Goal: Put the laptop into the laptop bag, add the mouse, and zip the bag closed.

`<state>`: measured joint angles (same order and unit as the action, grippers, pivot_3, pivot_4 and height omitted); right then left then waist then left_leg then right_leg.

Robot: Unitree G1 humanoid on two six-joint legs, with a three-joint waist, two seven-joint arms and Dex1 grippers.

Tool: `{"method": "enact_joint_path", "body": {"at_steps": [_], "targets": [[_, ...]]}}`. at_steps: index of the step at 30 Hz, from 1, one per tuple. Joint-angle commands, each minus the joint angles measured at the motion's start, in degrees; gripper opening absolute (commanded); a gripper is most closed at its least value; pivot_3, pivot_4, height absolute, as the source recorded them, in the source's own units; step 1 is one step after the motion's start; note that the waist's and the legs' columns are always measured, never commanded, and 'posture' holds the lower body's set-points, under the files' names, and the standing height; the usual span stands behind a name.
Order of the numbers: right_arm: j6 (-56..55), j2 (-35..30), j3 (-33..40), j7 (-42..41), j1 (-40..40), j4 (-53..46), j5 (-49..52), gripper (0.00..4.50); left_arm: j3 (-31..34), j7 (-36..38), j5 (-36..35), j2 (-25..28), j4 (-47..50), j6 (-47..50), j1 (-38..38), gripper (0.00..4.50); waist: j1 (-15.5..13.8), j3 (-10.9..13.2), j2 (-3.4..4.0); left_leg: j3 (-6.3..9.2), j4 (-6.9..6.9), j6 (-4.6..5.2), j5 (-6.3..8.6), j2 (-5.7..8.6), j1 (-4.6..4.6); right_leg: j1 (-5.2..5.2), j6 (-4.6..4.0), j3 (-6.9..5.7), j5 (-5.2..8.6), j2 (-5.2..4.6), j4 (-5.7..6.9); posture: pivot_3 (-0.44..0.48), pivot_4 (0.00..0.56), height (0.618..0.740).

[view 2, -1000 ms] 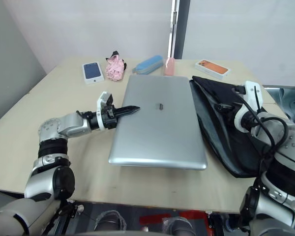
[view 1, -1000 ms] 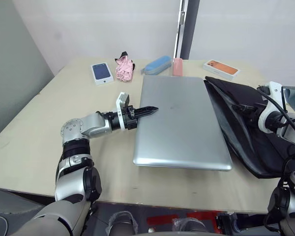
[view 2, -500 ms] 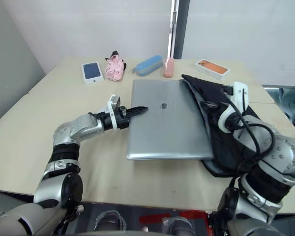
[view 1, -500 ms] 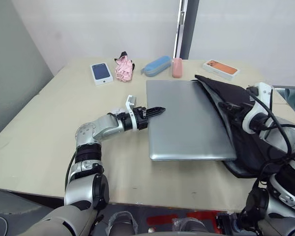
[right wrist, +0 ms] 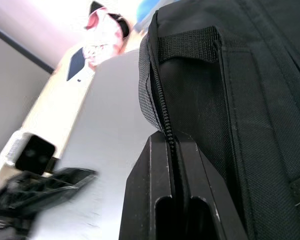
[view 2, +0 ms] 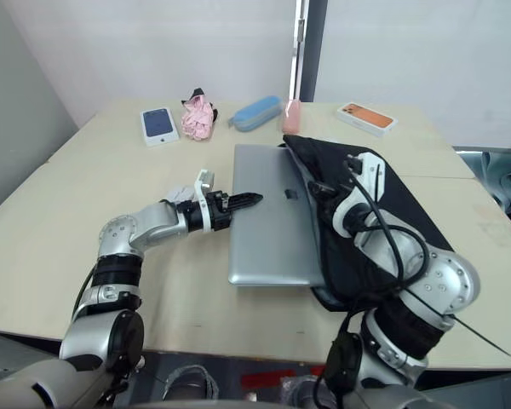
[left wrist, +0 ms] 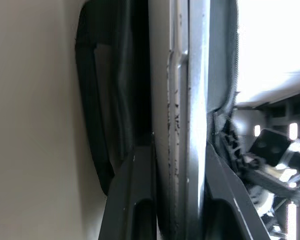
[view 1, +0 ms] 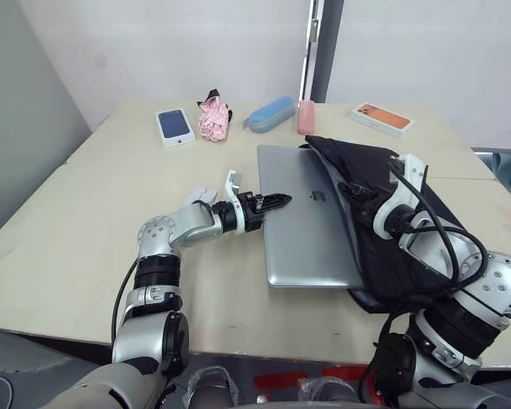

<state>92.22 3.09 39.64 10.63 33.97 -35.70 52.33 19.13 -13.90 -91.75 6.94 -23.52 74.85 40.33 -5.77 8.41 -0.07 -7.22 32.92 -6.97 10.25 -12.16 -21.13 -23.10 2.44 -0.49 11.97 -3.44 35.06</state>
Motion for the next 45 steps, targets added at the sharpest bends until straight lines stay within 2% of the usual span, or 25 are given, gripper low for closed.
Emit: {"method": "enact_joint_path", "body": {"at_steps": [1,4,7,11,16,20,25,33,41,45], "targets": [[0.28,2.76,-0.41,2.45,0.91,-3.02,3.88,0.04,-0.43,5.57,-0.65,-0.18,4.93,-0.13,0.96,0.39,-0.01,0.00,0.01,0.00,0.00,0.00,0.00,0.00,-0.01,0.00,0.01,-0.01,0.00,-0.01,0.00,0.000,0.150,0.740],[0.28,3.99,-0.20,4.37,0.87,-2.97,5.48,0.04,-1.09,6.93,0.57,0.09,5.15,-0.09,0.66,0.39,0.01,-0.01,0.02,0.02,0.00,-0.02,0.01,0.00,0.00,0.00,0.02,-0.02,0.00,-0.04,0.00,0.000,0.150,0.740],[0.28,10.47,-0.57,7.93,0.23,-3.15,8.18,0.04,-1.85,8.44,2.21,-0.35,5.37,-0.45,0.08,0.39,0.02,-0.02,0.04,0.01,0.00,-0.04,0.02,0.01,0.01,0.00,0.04,-0.01,-0.01,-0.04,0.00,0.000,0.150,0.740],[-0.40,13.89,-0.97,12.10,-0.23,-2.52,11.88,0.04,-2.02,9.75,3.82,-0.66,5.39,-0.80,0.00,0.39,0.02,-0.02,0.05,0.02,0.00,-0.05,0.01,0.01,0.01,0.00,0.05,-0.02,-0.01,-0.04,0.00,0.000,0.150,0.740],[-9.13,15.26,-4.61,23.03,-2.81,0.88,23.85,0.04,-1.22,9.75,5.03,-2.30,5.38,-2.32,-0.04,0.39,0.06,-0.03,0.06,0.02,0.00,-0.09,0.03,0.01,0.01,0.00,0.07,-0.01,-0.01,-0.07,0.01,0.000,0.150,0.740],[-19.65,9.98,-13.66,33.28,-7.74,3.89,36.33,0.04,-0.38,7.79,3.75,-5.07,5.88,-4.33,-0.55,0.39,0.11,-0.05,0.10,0.02,-0.01,-0.33,0.18,0.01,-0.01,-0.01,0.08,-0.01,-0.01,-0.09,0.00,0.000,0.150,0.740],[-29.66,1.20,-21.43,39.07,-10.12,5.27,45.09,0.04,-0.36,6.01,1.74,-5.87,5.80,-3.34,-1.16,0.39,0.25,-0.05,0.10,0.03,0.02,-0.34,0.19,0.01,-0.03,-0.01,0.11,-0.01,-0.01,-0.13,0.02,0.000,0.150,0.740],[-40.64,-8.63,-29.64,40.11,-10.86,5.62,51.27,0.04,-2.35,8.39,5.61,-5.32,4.66,-0.95,-0.96,0.39,0.14,-0.05,0.10,0.04,0.06,-0.34,0.19,0.08,-0.05,0.00,0.20,0.00,-0.05,-0.16,0.01,0.000,0.150,0.740],[-47.77,-13.20,-34.08,39.65,-11.63,4.93,53.69,0.04,-4.55,11.70,14.44,-6.88,5.94,-5.60,-0.54,0.39,0.18,-0.06,0.08,0.03,0.09,-0.32,0.19,0.09,-0.09,0.01,0.23,0.01,-0.06,-0.17,0.02,0.000,0.150,0.740],[-49.72,-15.01,-35.49,39.21,-11.73,4.92,54.22,0.04,-4.59,12.32,16.48,-8.17,6.79,-6.85,-0.44,0.39,0.23,-0.06,0.08,0.04,0.10,-0.32,0.19,0.09,-0.12,0.01,0.23,0.01,-0.06,-0.17,0.03,0.000,0.150,0.740]]}}
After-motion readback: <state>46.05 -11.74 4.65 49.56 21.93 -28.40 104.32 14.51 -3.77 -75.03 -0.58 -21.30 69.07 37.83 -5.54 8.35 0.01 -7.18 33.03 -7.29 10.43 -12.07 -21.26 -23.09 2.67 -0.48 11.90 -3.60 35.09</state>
